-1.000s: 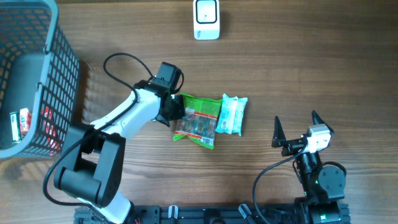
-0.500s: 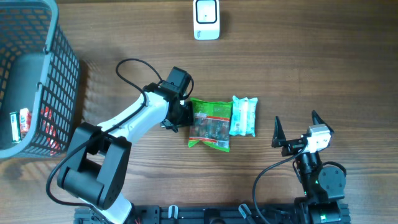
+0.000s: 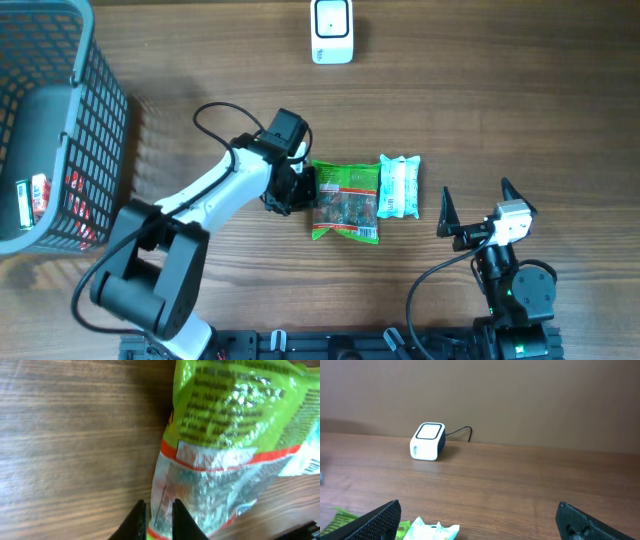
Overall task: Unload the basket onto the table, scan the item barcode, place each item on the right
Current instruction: 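Reach the left gripper into the basket and grasp the small boxes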
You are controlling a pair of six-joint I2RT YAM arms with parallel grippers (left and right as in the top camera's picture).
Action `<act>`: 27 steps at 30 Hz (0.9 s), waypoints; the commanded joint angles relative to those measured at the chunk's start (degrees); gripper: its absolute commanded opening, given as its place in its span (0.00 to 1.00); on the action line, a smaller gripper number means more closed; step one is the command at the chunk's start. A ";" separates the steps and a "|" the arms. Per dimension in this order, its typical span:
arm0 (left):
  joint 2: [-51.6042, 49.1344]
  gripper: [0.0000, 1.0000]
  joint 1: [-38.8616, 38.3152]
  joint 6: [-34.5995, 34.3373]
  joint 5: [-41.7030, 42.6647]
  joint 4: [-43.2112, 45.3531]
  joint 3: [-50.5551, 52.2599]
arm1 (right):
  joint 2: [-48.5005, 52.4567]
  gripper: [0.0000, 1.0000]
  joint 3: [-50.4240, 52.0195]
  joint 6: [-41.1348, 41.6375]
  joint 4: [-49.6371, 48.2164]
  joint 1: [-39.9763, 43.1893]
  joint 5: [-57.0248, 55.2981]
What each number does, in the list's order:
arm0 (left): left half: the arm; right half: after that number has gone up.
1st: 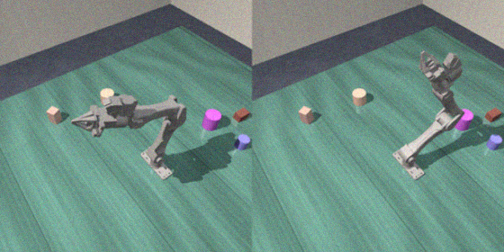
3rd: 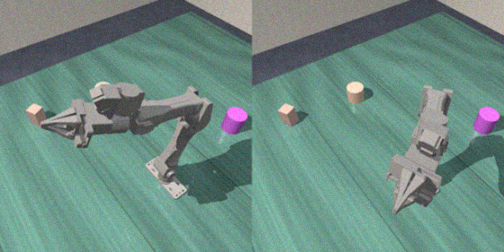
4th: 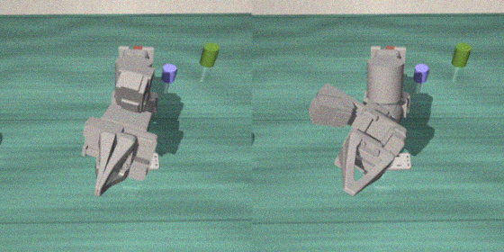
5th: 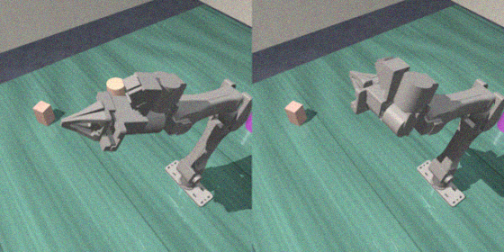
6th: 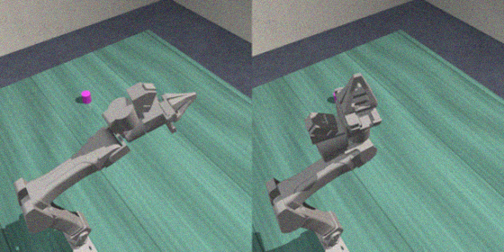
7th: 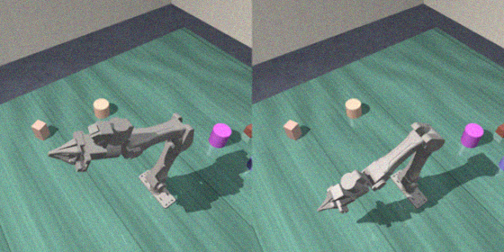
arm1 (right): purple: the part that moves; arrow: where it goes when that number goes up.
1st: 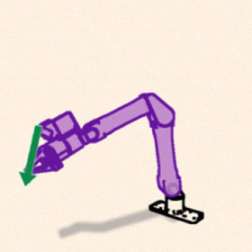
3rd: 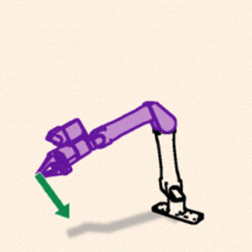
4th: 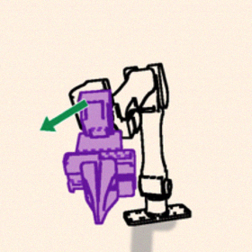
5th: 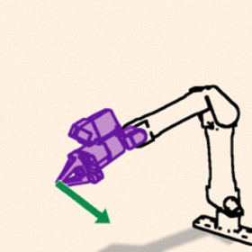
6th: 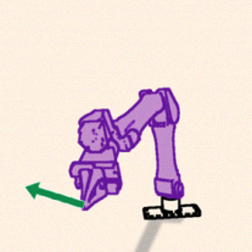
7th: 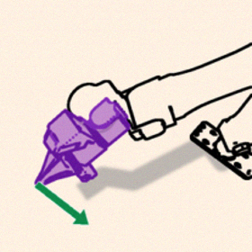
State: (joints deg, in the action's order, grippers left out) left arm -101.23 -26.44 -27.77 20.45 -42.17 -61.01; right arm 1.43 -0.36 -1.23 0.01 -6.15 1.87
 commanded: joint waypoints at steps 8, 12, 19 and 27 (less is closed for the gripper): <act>9.03 0.68 15.93 5.29 -22.82 -22.93 -36.09 | -0.09 1.00 0.07 -0.09 -0.26 0.28 -0.33; 9.05 0.73 27.02 5.31 -27.15 -24.70 -48.54 | -0.09 1.00 0.07 -0.11 -0.26 0.28 -0.35; 8.61 0.92 51.06 12.70 -28.00 -23.21 -54.97 | -0.09 1.00 0.07 -0.09 -0.26 0.28 -0.35; 0.24 1.00 67.41 18.93 -31.26 -30.21 -53.96 | -0.09 1.00 0.07 -0.09 -0.26 0.28 -0.35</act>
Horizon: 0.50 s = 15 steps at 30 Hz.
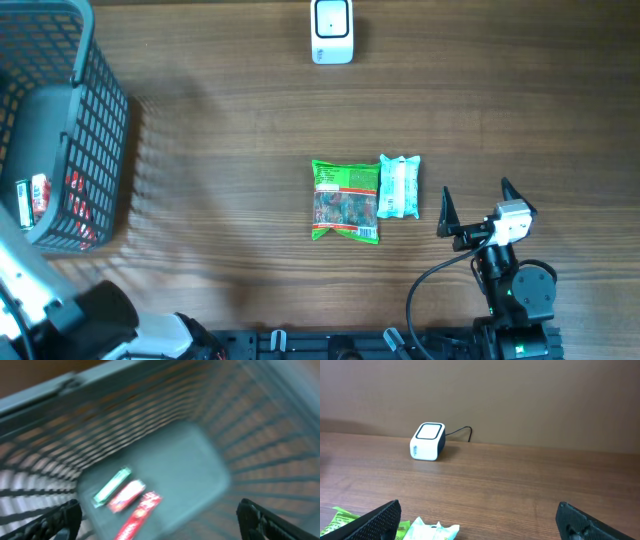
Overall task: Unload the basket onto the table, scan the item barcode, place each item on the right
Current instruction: 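Reach the left gripper into the basket and grasp the small boxes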
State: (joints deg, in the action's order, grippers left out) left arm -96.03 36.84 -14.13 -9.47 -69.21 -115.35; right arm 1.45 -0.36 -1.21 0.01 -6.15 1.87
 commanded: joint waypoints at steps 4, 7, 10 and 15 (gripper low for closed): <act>-10.32 1.00 6.88 10.36 -1.07 -7.37 1.09 | -0.11 1.00 0.07 -0.11 -0.26 0.28 -0.35; -14.58 1.00 8.00 13.75 -0.17 -10.25 2.56 | -0.11 1.00 0.07 -0.13 -0.26 0.28 -0.35; -17.66 1.00 8.07 21.07 5.88 -10.97 5.18 | -0.11 1.00 0.07 -0.11 -0.26 0.28 -0.35; -18.34 1.00 8.07 24.44 5.99 -7.15 9.29 | -0.11 1.00 0.07 -0.13 -0.26 0.28 -0.35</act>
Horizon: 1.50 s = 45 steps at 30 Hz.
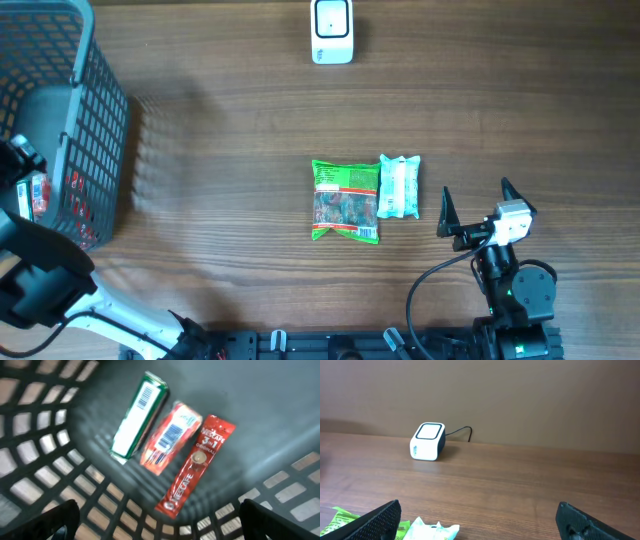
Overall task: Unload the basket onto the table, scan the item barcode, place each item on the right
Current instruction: 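Reach the left gripper into the basket and grasp the small boxes, then carry the small green and red boxes to the table left of the bags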
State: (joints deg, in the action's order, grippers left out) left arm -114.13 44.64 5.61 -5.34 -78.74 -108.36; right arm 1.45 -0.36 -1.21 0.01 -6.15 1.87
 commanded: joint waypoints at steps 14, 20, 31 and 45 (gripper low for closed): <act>-0.26 1.00 1.29 9.25 1.20 17.31 14.97 | -0.11 1.00 0.07 -0.11 -0.26 0.28 -0.35; -0.28 1.00 3.78 9.20 1.33 21.24 15.82 | -0.11 1.00 0.07 -0.11 -0.26 0.28 -0.35; -0.39 1.00 5.35 10.71 6.62 27.71 21.79 | -0.11 1.00 0.07 -0.11 -0.26 0.28 -0.35; -0.44 1.00 5.35 10.64 7.50 35.36 27.89 | -0.11 1.00 0.07 -0.11 -0.26 0.28 -0.35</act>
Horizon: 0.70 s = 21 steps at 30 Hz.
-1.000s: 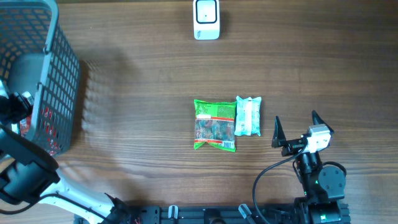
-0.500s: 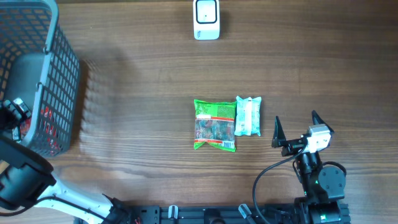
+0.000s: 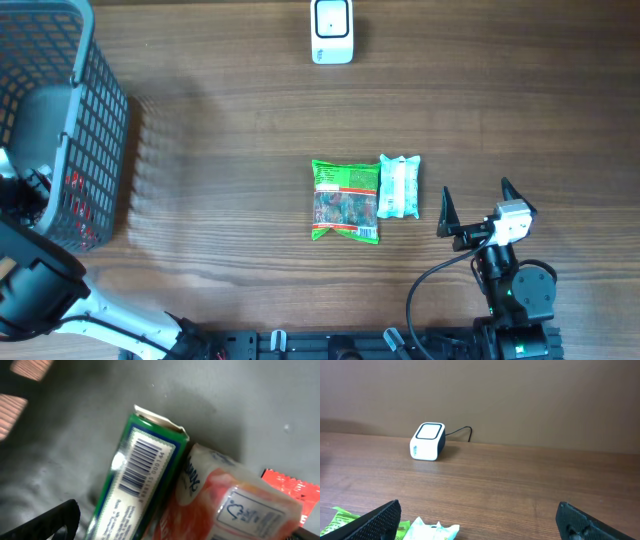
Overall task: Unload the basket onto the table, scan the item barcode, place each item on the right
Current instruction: 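Carry the small green and red boxes to the table left of the bags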
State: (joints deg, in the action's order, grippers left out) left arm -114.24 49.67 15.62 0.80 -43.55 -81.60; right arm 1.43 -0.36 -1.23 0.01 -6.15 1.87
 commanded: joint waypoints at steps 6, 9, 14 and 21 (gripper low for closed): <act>-0.33 0.92 0.33 -0.83 1.75 0.31 1.14 | -0.09 1.00 0.07 -0.07 -0.26 0.28 -0.35; -0.33 0.58 0.33 -0.85 1.77 0.31 1.14 | -0.09 1.00 0.07 -0.09 -0.26 0.28 -0.35; -0.22 0.52 0.33 -1.07 1.84 1.22 0.96 | -0.09 1.00 0.07 -0.09 -0.26 0.28 -0.35; 4.79 0.44 0.31 -2.60 4.37 1.18 -3.78 | -0.09 1.00 0.07 -0.09 -0.26 0.28 -0.35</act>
State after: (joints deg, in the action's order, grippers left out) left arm -114.06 49.67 14.44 3.22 -42.70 -81.93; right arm 1.45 -0.34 -1.21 0.01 -6.15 1.87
